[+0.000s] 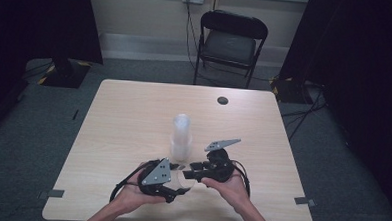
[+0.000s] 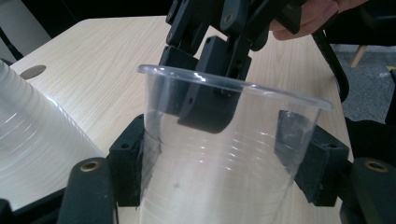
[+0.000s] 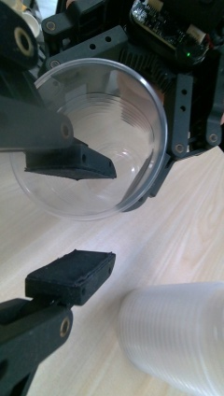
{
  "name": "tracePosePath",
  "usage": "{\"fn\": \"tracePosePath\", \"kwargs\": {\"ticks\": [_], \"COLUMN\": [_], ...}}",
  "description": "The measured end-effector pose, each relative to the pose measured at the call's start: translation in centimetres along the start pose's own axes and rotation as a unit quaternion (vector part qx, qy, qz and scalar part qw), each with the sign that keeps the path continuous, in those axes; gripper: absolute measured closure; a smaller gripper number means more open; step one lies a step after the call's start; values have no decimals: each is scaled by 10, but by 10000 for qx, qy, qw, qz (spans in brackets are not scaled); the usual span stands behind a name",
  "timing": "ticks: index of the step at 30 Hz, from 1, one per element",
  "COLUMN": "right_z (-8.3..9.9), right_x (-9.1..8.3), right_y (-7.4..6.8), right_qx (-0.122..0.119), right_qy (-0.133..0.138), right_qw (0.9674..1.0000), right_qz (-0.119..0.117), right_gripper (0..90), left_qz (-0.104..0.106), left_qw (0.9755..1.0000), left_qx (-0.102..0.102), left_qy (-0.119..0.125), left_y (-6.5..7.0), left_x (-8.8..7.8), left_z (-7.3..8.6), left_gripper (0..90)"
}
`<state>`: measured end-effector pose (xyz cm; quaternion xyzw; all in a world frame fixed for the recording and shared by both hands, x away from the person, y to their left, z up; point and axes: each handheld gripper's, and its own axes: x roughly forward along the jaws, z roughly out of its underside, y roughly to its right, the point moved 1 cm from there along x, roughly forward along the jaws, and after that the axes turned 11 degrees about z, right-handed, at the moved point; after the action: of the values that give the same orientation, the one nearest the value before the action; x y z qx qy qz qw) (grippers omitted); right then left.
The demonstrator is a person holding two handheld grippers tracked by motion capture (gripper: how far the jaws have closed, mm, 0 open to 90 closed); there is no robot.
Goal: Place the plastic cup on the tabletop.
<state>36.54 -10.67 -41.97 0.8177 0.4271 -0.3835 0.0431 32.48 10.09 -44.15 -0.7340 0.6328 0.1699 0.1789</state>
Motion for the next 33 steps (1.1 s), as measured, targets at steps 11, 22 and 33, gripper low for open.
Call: {"fn": "tracePosePath", "kwargs": {"ticks": [11,22,33], "right_z": [-2,-3,-3], "right_x": [-10,-20,-26], "right_y": [2,3,4], "right_qx": [-71,-95,-69], "right_qy": [491,870,1064], "right_qw": [9988,9961,9942], "right_qz": [2,67,136], "right_gripper": [479,476,471], "left_qz": [-102,-296,-556], "left_qw": [9983,9951,9889], "left_qx": [-496,-794,-1125], "left_qy": [273,506,795], "left_y": [-5,-11,-20], "left_x": [-7,-25,-39], "left_z": [3,-1,2], "left_gripper": [319,322,321]}}
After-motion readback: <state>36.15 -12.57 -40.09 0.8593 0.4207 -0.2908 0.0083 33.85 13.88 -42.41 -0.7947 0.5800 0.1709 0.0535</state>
